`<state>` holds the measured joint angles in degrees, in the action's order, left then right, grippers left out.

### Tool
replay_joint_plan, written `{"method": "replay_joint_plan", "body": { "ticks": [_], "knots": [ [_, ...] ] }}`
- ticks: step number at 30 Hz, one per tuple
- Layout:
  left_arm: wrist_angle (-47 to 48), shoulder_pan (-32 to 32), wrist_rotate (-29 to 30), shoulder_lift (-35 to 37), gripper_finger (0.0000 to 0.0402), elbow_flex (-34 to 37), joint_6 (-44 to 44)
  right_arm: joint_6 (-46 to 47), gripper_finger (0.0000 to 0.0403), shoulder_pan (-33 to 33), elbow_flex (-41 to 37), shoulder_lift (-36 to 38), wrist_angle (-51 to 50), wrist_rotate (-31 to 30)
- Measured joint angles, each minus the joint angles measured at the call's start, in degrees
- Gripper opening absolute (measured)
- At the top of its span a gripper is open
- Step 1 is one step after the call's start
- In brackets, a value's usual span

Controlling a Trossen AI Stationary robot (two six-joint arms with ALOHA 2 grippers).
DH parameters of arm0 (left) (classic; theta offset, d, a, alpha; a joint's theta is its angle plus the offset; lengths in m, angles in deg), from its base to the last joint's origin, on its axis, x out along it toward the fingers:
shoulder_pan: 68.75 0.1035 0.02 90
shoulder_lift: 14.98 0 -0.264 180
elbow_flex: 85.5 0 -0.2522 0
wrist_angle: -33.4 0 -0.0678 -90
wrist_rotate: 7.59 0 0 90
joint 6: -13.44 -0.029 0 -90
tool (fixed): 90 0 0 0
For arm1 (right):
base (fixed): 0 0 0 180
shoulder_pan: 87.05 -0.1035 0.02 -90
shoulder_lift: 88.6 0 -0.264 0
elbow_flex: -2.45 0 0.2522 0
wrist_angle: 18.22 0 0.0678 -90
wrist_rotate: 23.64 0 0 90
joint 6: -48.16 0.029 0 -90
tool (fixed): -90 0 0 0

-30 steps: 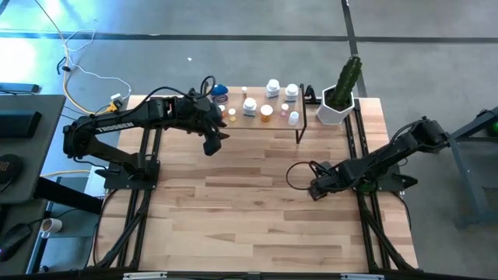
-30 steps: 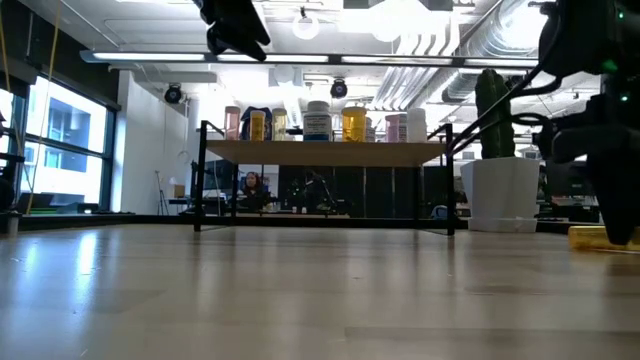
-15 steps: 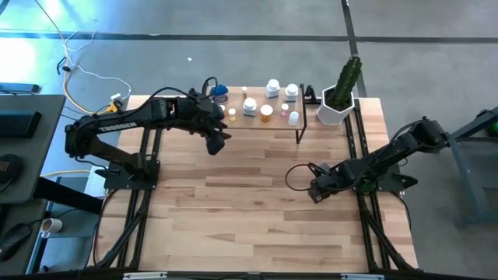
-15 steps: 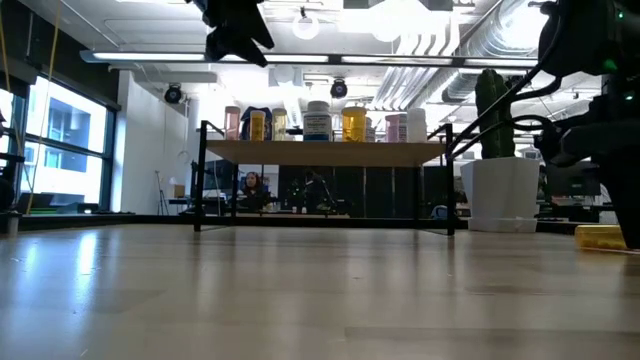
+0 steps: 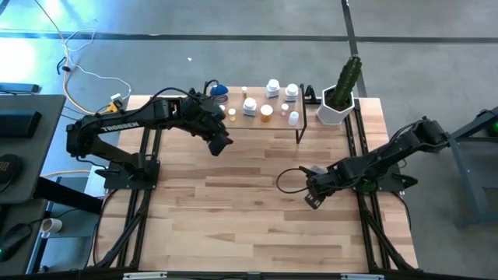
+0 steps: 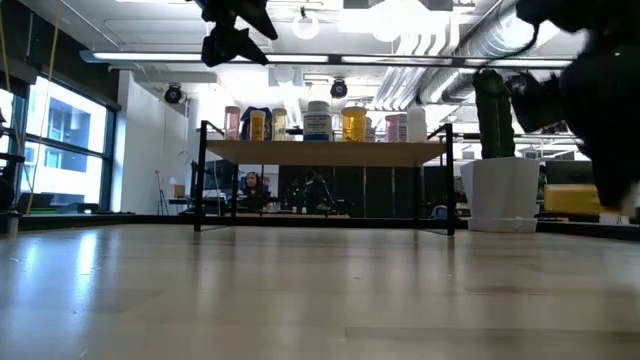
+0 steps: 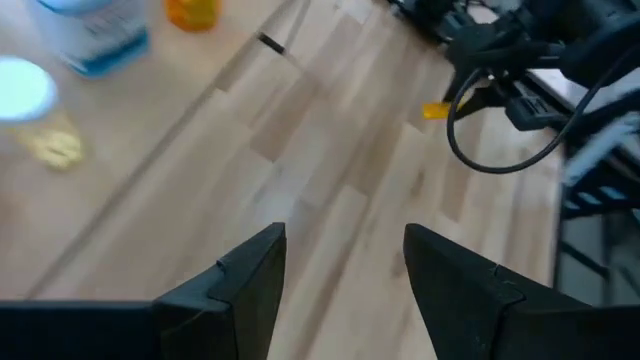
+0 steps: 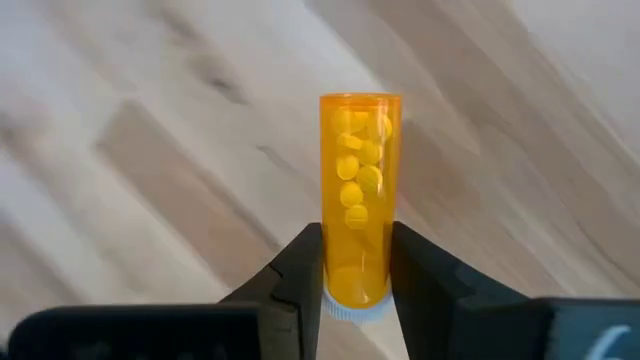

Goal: Pick and place medicine bottles onto shelf by color
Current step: Put the orange pill bottle on the shelf

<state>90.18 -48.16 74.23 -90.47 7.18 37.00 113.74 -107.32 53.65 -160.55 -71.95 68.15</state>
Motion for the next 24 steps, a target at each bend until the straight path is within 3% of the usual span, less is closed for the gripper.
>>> {"method": "replay_joint_plan", "body": {
  "ticks": [11,24],
  "knots": [
    [0.0,-0.1,-7.2,0.0,0.0195,0.0,7.4,-19.5,0.0085,0.0,11.1,0.0,0.1,-5.6],
    [-2.3,-5.2,-7.3,0.0,0.0195,0.0,16.2,-42.2,0.0085,5.2,22.0,-0.1,-0.7,-9.8]
  ]
}}
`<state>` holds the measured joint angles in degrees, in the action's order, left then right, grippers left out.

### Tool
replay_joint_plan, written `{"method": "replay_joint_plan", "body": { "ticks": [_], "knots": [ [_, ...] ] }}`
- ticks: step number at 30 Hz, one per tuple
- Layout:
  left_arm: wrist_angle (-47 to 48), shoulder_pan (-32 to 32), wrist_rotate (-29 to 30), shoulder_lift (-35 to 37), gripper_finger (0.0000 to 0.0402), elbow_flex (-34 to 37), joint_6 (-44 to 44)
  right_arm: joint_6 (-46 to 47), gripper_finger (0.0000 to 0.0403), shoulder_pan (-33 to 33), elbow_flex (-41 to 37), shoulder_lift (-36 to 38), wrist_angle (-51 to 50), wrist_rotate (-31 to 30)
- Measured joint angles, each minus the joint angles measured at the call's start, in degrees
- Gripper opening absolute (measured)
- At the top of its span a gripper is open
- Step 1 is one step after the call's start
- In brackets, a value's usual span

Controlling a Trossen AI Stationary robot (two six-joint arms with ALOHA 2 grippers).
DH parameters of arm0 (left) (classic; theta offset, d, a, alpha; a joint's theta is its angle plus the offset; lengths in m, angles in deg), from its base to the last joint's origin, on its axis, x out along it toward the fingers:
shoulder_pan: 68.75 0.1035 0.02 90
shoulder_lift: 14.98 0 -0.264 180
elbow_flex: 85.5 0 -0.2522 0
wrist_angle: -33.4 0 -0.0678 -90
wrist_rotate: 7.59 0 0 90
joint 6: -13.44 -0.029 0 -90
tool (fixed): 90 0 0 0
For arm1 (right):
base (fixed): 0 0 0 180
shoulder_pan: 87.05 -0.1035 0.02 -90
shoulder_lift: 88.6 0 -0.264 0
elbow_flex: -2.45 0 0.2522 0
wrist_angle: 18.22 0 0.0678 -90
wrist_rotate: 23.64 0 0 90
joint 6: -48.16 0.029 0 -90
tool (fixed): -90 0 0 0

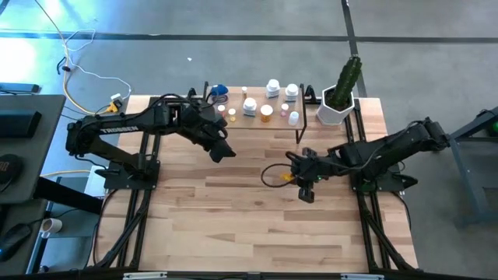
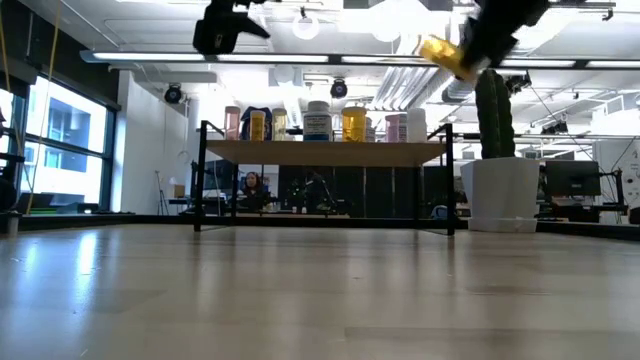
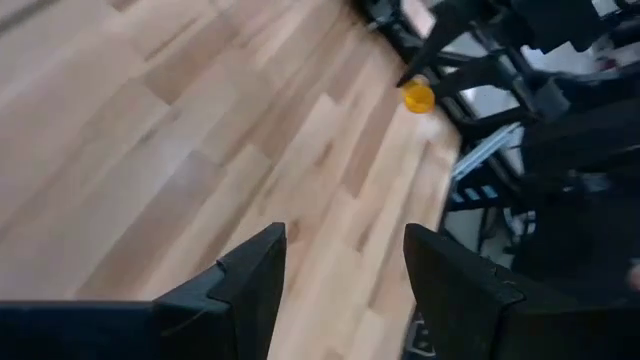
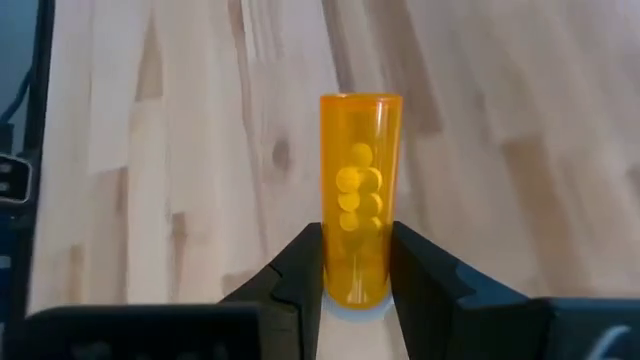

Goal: Pick and place medicine bottles onto shelf by color
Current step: Put the orange pill bottle on the shelf

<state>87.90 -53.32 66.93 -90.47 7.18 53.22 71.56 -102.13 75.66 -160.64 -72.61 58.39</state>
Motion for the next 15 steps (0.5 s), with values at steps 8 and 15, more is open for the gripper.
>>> {"method": "replay_joint_plan", "body": {
  "ticks": [8,15],
  "knots": [
    [-8.1,-3.9,0.0,0.0,0.0195,0.0,8.0,-14.7,0.0085,2.9,6.1,-1.6,0.6,-2.0],
    [-9.4,-6.2,0.0,0.0,0.0195,0.0,16.9,-32.8,0.0085,3.1,11.1,-4.5,1.5,-7.3]
  ]
}}
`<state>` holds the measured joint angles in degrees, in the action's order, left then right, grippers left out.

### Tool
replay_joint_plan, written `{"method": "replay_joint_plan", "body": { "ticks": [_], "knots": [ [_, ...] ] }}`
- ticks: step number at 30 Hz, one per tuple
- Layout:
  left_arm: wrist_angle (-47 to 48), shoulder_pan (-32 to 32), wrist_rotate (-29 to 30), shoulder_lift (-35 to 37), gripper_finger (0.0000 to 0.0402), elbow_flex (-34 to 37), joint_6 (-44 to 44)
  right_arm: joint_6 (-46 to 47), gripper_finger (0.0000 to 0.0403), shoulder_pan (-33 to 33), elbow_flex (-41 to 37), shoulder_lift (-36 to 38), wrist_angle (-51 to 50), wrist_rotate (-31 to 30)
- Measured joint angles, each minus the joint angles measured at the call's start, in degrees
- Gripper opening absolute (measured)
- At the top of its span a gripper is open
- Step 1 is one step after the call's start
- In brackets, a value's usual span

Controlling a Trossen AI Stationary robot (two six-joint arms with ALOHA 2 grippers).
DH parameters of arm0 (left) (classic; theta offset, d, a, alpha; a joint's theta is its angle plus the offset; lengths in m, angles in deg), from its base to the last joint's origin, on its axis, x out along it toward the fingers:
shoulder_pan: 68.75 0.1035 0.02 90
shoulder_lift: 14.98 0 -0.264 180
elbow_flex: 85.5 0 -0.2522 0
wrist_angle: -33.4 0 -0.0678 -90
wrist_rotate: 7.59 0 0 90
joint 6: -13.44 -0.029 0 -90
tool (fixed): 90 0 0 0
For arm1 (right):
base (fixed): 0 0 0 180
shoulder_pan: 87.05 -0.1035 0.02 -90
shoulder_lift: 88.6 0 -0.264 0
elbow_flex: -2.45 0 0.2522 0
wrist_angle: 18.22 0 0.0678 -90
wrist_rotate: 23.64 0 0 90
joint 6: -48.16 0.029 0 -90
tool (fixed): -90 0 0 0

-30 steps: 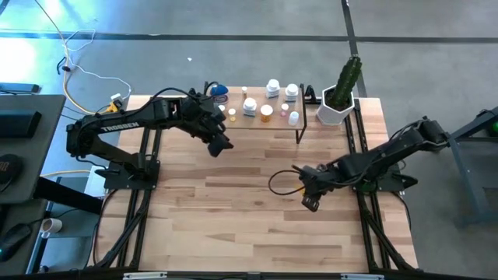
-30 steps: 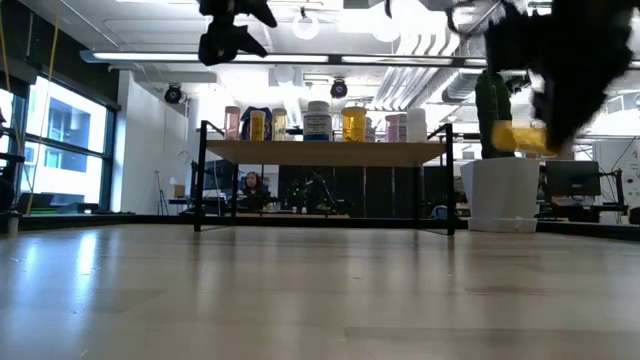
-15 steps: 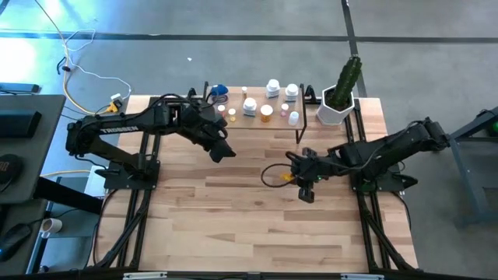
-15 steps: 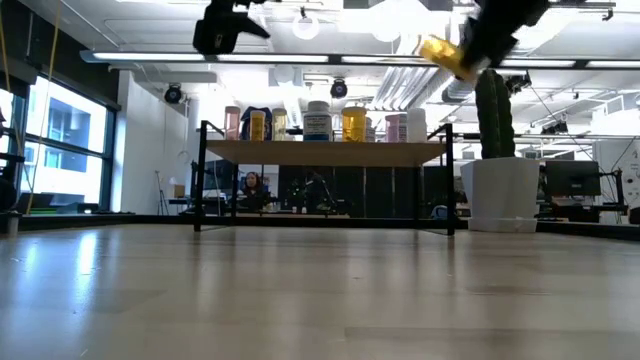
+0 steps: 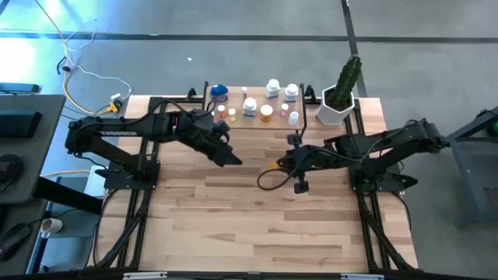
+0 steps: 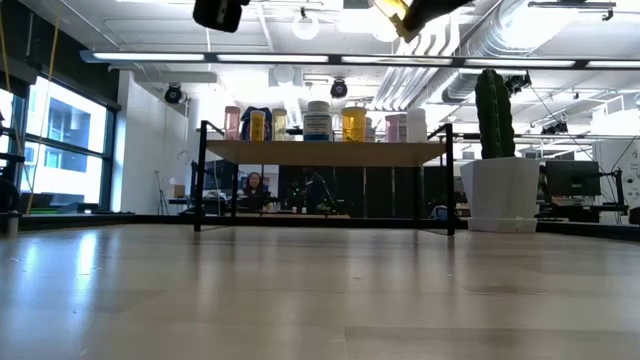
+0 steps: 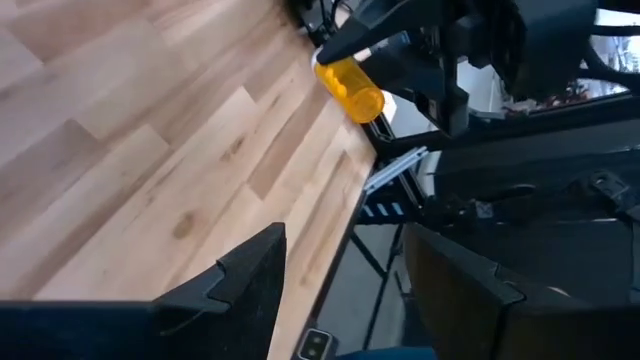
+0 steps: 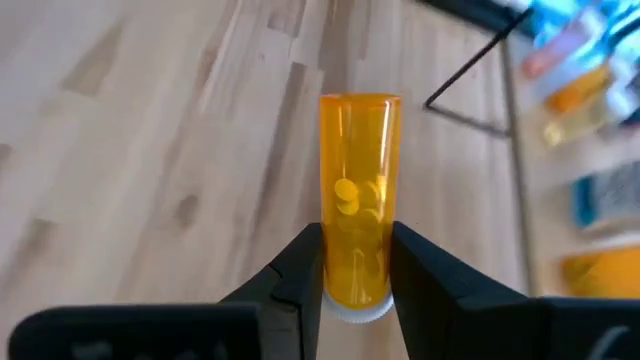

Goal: Pick and place medicine bottles onto shelf by color
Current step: Put the orange pill bottle on the shelf

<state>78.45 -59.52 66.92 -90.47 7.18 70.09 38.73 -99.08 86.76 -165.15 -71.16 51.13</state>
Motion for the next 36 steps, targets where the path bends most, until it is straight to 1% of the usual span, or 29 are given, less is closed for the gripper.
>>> {"method": "replay_joint_plan", "body": {
  "ticks": [4,11,18,24,31,36],
  "knots": [
    [-0.7,-0.8,0.0,0.0,0.0195,0.0,1.8,-8.9,0.0085,0.0,2.6,-1.9,0.2,-2.5],
    [-2.1,-1.5,-0.3,-1.0,0.0195,0.0,4.8,-24.0,0.0085,0.0,7.2,-5.8,2.2,-8.7],
    [-4.0,-1.4,-3.0,-2.6,0.0195,0.0,6.4,-36.9,0.0085,-0.5,10.8,-8.4,4.7,-10.1],
    [-6.4,-1.4,-5.8,-2.6,0.0195,0.0,7.8,-43.4,0.0085,-1.1,11.6,-9.4,7.4,-11.3],
    [-8.5,-1.4,-6.0,-2.6,0.0195,0.0,9.3,-50.1,0.0085,-1.7,11.6,-9.4,13.6,-11.5],
    [-9.7,-1.4,-6.0,-2.6,0.0195,0.0,10.7,-54.1,0.0085,-1.9,11.6,-9.4,14.8,-11.6]
  ]
}}
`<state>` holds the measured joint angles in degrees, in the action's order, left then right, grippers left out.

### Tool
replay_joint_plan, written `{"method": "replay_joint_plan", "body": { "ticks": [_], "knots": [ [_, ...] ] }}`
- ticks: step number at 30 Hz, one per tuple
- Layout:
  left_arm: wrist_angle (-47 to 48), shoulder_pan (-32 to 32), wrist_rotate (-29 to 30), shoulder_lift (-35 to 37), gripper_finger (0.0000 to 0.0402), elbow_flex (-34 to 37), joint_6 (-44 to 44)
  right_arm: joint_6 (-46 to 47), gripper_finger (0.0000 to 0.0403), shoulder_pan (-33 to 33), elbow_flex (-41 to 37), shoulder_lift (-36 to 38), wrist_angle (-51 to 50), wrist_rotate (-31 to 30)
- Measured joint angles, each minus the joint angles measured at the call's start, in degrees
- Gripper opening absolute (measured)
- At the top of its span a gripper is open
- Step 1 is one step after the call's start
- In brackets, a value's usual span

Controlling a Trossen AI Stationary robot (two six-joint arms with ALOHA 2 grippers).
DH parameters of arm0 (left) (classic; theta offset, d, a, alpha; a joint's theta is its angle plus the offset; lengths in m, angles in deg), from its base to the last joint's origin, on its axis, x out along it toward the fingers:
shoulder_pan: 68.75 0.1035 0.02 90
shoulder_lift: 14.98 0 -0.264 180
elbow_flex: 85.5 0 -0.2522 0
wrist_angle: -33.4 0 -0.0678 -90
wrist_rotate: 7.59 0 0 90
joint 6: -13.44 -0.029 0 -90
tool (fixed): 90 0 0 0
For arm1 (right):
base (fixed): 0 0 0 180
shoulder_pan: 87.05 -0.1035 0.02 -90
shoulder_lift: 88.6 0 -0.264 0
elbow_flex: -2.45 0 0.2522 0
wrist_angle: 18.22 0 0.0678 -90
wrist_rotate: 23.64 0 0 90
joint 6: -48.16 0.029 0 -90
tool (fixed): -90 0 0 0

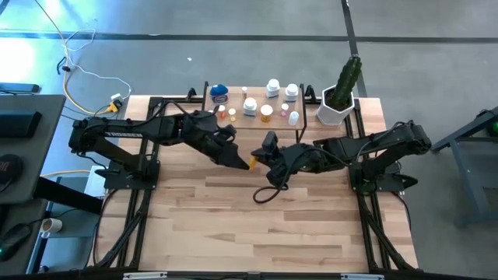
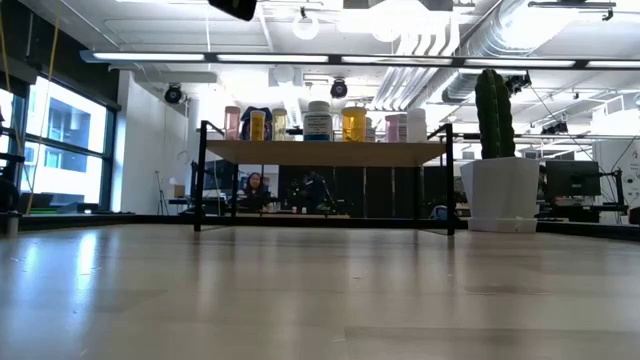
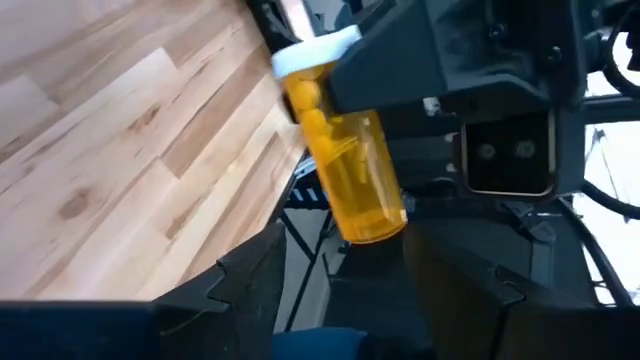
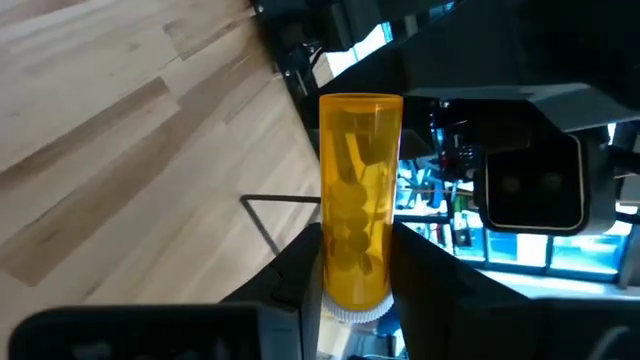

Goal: Pick and place medicine bottles onto shelf by color
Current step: Put the orange pill bottle on the shelf

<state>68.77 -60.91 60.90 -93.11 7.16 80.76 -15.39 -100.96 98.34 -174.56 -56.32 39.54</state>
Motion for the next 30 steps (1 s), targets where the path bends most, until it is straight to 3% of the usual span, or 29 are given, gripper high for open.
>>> {"method": "replay_joint_plan", "body": {
  "ticks": [10,18,30],
  "knots": [
    [-6.0,0.0,0.1,-0.7,0.0195,0.0,3.1,-7.2,0.0085,0.0,0.0,0.0,4.6,-2.9],
    [-8.9,0.0,0.3,-1.1,0.0193,0.0,4.1,-7.5,0.0085,0.0,0.0,0.0,5.8,-3.2],
    [-9.0,0.0,0.5,-1.1,0.0116,0.0,3.8,-7.4,0.0085,0.0,0.0,0.1,5.9,-3.3]
  ]
}}
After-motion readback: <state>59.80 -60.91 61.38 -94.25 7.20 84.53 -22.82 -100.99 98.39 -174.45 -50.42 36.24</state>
